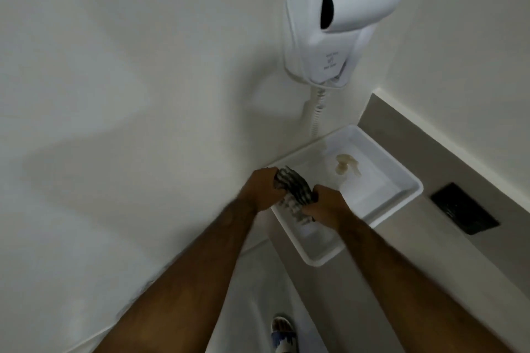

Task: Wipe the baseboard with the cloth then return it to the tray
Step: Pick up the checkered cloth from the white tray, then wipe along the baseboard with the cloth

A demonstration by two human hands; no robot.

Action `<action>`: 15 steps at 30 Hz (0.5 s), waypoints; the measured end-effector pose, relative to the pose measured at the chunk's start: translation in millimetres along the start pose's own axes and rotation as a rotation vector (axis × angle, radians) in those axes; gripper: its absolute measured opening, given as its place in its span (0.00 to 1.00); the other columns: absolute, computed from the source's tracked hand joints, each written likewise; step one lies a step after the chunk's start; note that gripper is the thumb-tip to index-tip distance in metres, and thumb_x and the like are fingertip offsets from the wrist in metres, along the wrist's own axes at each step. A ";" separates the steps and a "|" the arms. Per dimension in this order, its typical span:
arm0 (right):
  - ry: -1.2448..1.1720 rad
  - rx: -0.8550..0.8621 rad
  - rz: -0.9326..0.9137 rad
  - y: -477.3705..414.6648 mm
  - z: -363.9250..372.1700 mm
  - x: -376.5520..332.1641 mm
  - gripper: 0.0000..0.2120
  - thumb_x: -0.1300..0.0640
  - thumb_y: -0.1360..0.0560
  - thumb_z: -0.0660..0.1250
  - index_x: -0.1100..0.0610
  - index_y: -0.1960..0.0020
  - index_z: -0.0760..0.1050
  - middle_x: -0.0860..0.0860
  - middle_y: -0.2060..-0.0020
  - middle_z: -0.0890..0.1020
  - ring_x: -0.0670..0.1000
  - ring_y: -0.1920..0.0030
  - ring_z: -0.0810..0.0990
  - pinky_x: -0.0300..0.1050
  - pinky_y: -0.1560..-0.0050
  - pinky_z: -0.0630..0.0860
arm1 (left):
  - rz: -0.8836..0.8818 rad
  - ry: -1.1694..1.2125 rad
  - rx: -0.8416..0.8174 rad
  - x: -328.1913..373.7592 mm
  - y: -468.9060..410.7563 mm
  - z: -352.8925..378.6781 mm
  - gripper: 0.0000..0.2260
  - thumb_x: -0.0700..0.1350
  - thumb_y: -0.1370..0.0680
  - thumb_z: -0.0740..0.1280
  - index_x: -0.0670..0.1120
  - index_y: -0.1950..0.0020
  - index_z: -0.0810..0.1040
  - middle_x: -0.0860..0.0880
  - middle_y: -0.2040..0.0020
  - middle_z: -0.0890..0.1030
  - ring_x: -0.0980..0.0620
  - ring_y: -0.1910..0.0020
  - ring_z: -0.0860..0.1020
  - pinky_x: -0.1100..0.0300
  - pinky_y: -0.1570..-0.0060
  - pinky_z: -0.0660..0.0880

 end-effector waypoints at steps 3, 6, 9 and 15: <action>-0.023 0.079 -0.131 15.7 -7.5 -49.0 0.11 0.62 0.26 0.76 0.60 0.51 0.74 0.54 0.57 0.81 0.54 0.57 0.80 0.42 0.61 0.76 | -0.068 0.122 0.137 -20.3 39.7 -47.7 0.12 0.45 0.23 0.71 0.40 0.43 0.78 0.44 0.46 0.84 0.47 0.49 0.82 0.59 0.53 0.78; -0.004 0.088 -0.292 36.9 -2.3 -107.5 0.15 0.67 0.27 0.74 0.62 0.41 0.79 0.53 0.54 0.82 0.54 0.55 0.82 0.44 0.54 0.82 | -0.107 0.186 0.239 -42.8 89.4 -95.8 0.13 0.45 0.23 0.70 0.44 0.39 0.78 0.46 0.45 0.84 0.49 0.48 0.81 0.64 0.57 0.75; 0.070 0.036 -0.429 57.6 16.3 -166.1 0.13 0.68 0.27 0.73 0.62 0.43 0.84 0.55 0.55 0.86 0.55 0.54 0.85 0.49 0.48 0.85 | -0.137 0.213 0.359 -65.0 143.7 -142.9 0.13 0.45 0.23 0.70 0.46 0.39 0.78 0.47 0.44 0.85 0.46 0.46 0.82 0.56 0.49 0.78; 0.127 -0.023 -0.620 108.3 74.7 -274.6 0.08 0.60 0.24 0.76 0.60 0.46 0.86 0.52 0.59 0.86 0.51 0.58 0.83 0.34 0.63 0.74 | -0.235 0.337 0.511 -118.6 259.8 -215.5 0.13 0.45 0.24 0.73 0.49 0.39 0.84 0.50 0.42 0.87 0.49 0.43 0.84 0.53 0.39 0.79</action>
Point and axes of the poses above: each hand's wrist, its own y-axis away from the middle knuckle, its own z-axis out of the palm, x = y × z, the point moved 6 cm from there along -y, towards the middle knuckle
